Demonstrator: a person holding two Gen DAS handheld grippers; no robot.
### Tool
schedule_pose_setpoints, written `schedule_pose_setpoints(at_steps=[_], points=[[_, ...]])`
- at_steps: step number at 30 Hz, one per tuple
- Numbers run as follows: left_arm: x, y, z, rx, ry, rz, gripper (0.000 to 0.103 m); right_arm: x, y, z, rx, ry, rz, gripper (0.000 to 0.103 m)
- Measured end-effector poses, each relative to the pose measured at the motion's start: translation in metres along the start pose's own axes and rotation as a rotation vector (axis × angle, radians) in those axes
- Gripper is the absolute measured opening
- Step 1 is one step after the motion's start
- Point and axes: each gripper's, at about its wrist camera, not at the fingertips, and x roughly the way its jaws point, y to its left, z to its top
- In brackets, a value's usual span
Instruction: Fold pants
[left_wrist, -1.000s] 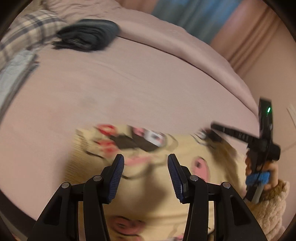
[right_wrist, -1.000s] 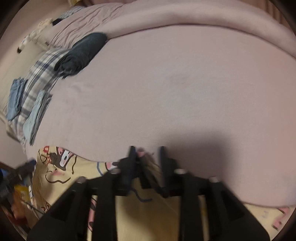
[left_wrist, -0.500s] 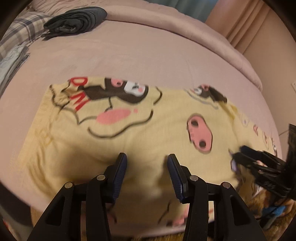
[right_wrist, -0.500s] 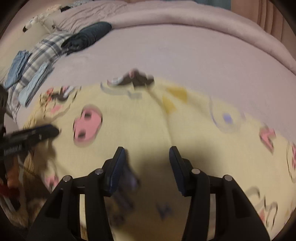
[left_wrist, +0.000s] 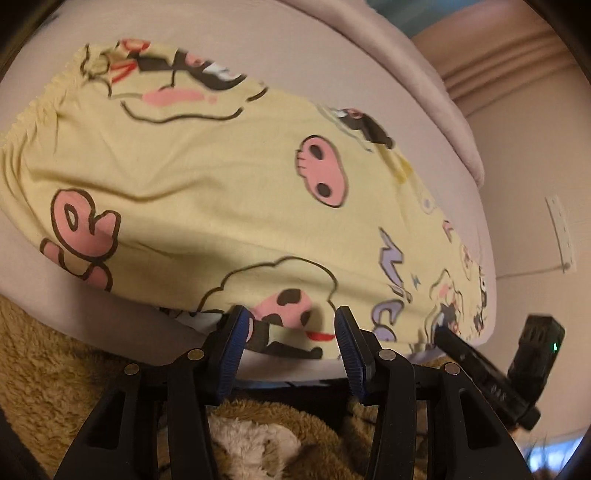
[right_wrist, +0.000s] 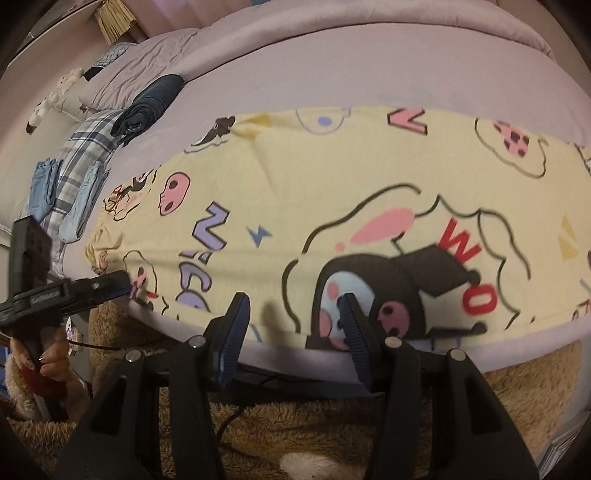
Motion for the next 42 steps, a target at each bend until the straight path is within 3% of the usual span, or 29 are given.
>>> schedule_pose_setpoints(at_steps=[5,6,8,9,19,24,27,30,35,38,40,42], points=[[-0.001,0.011,0.008,-0.11,0.002,-0.058,0.048,0.001,0.001,-0.002,-0.029,0.001,-0.017,0.052],[-0.002,0.011,0.009,-0.116,-0.004,-0.056,0.04,0.002,0.003,-0.001,-0.032,0.003,-0.016,0.052],[-0.002,0.007,0.007,-0.084,-0.034,0.009,0.01,0.004,0.005,-0.001,-0.04,0.003,-0.014,0.052],[-0.001,0.006,0.007,-0.067,-0.032,0.028,0.0,0.005,0.007,-0.001,-0.047,0.004,-0.017,0.052],[-0.033,-0.004,-0.012,-0.059,-0.076,-0.017,0.0,0.002,0.016,-0.002,-0.087,0.016,-0.015,0.052],[-0.022,0.007,-0.01,-0.116,-0.061,0.059,0.0,0.011,0.03,-0.009,-0.153,0.048,-0.035,0.051],[-0.026,0.018,-0.008,-0.16,-0.065,0.049,0.0,0.016,0.04,-0.016,-0.241,0.041,-0.123,0.05],[-0.035,0.027,-0.004,-0.187,-0.102,0.087,0.0,0.022,0.046,-0.018,-0.313,0.018,-0.228,0.048],[-0.038,0.035,-0.003,-0.207,-0.099,0.076,0.0,0.031,0.058,-0.018,-0.441,-0.032,-0.306,0.048],[-0.036,0.032,-0.006,-0.194,-0.089,0.072,0.0,0.032,0.064,-0.014,-0.477,-0.047,-0.301,0.033],[-0.035,0.03,-0.007,-0.19,-0.079,0.063,0.0,0.031,0.068,-0.011,-0.495,-0.049,-0.282,0.013],[-0.034,0.027,-0.007,-0.182,-0.071,0.047,0.0,0.029,0.069,-0.009,-0.509,-0.046,-0.264,0.008]])
